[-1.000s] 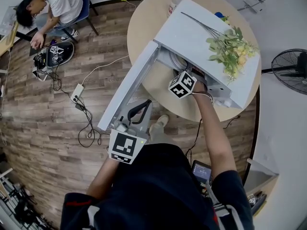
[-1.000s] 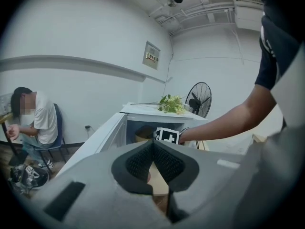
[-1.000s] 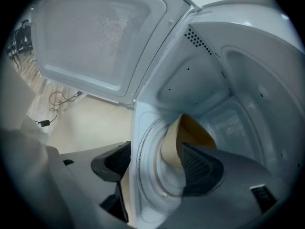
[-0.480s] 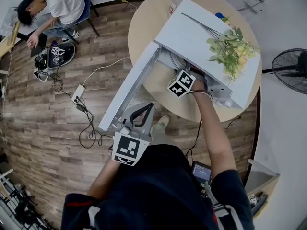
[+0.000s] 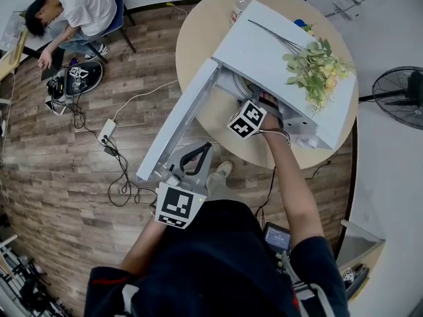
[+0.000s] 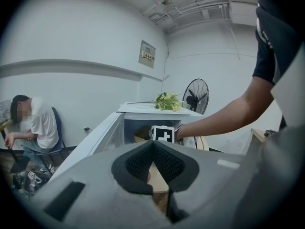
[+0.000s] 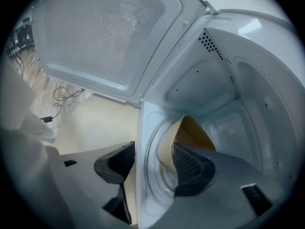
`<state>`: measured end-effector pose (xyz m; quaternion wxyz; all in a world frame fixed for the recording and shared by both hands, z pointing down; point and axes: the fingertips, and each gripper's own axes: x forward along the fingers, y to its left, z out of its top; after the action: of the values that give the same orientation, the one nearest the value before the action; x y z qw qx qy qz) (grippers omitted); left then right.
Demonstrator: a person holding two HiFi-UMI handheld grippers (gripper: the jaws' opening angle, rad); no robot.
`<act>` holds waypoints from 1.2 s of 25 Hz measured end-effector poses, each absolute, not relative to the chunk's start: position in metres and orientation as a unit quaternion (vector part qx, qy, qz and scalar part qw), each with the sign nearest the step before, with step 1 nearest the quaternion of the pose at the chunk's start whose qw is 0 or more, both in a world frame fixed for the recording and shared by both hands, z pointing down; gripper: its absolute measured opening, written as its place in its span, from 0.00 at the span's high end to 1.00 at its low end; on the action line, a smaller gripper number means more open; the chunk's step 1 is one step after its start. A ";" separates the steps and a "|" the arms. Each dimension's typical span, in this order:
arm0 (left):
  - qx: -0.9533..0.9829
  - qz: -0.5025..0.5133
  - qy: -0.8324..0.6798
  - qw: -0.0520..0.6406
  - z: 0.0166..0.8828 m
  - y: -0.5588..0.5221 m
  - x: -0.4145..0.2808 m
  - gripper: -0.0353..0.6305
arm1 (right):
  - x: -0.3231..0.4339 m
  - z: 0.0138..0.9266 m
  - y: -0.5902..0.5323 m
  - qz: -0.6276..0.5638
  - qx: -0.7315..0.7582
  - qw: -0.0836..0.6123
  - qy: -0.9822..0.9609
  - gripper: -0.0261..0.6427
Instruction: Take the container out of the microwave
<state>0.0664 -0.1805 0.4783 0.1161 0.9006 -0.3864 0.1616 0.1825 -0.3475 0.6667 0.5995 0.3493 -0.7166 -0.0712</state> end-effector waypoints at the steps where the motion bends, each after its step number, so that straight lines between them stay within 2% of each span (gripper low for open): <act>1: 0.901 0.161 -0.386 0.116 0.478 -0.180 0.067 0.93 | 0.182 0.664 -0.347 -0.075 0.354 0.598 -0.715 0.61; 3: 0.901 0.159 -0.386 0.115 0.477 -0.179 0.067 0.93 | 0.185 0.660 -0.347 -0.081 0.362 0.599 -0.710 0.73; 5: 0.901 0.158 -0.387 0.114 0.475 -0.178 0.067 0.93 | 0.188 0.659 -0.345 -0.082 0.363 0.602 -0.706 0.75; 10: 0.902 0.155 -0.387 0.112 0.472 -0.176 0.067 0.93 | 0.195 0.657 -0.340 -0.087 0.367 0.611 -0.696 0.90; 30: 0.903 0.150 -0.390 0.100 0.463 -0.175 0.061 0.93 | 0.187 0.652 -0.313 -0.068 0.326 0.606 -0.723 0.94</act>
<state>0.0608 -0.1753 0.4631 0.0999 0.9028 -0.3904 0.1499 0.1873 -0.3130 0.6524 0.6058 0.3258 -0.7227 -0.0676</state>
